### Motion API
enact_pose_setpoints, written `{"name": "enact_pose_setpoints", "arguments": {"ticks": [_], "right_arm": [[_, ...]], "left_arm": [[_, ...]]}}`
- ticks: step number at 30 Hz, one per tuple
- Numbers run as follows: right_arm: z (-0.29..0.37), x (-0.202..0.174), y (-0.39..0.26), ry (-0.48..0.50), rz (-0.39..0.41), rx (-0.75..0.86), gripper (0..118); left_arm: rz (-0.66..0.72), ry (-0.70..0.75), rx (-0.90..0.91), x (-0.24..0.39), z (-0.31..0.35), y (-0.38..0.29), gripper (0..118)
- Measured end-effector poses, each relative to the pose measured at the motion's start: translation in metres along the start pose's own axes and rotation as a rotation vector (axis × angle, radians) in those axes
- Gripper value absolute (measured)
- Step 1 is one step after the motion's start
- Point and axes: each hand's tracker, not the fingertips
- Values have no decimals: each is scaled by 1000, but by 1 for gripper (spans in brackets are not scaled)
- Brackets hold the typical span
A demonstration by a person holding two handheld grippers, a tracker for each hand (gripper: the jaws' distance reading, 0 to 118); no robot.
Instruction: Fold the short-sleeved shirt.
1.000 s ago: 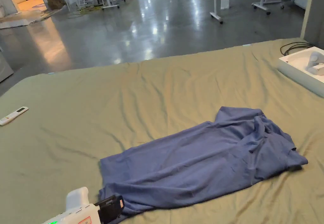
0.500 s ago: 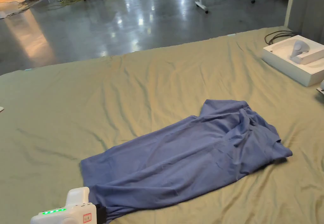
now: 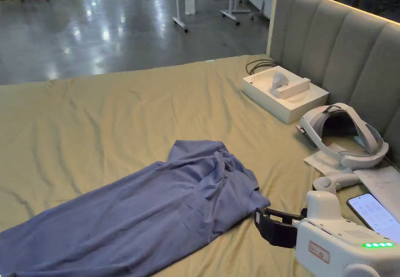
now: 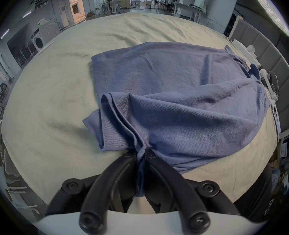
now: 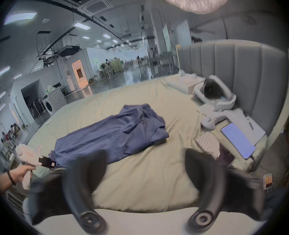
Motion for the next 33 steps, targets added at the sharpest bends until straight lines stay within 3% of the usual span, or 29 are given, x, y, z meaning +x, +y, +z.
{"name": "enact_pose_setpoints", "arguments": {"ticks": [1, 7, 11, 12, 15, 17, 19, 21, 25, 33], "right_arm": [[-27, 6, 8, -21, -11, -45, 108], [-152, 23, 25, -158, 48, -224, 104], [-180, 18, 20, -211, 83, -277, 100], [-177, 13, 21, -224, 128, -265, 98], [-168, -1, 17, -245, 240, -233, 76], [-169, -4, 16, -254, 260, -235, 64], [-164, 0, 19, -242, 247, -237, 30], [-153, -1, 25, -237, 222, -227, 15], [-120, 2, 37, -206, 210, -165, 9], [-31, -1, 19, -196, 177, -87, 7]], "left_arm": [[-4, 0, 0, 1, 0, -1, 10], [-13, -1, 12, 5, 4, -2, 10], [-8, -3, 8, 6, 6, -1, 10], [-7, -1, 10, 6, 5, 0, 10], [-7, 12, 25, 11, 5, -2, 10], [-9, 23, 35, 13, 6, -2, 10], [-10, 21, 40, 12, 9, -2, 10], [20, -12, 42, 4, 13, -1, 10], [91, -60, 137, -8, 38, -7, 9], [25, -69, 189, -20, 80, -29, 7]]}}
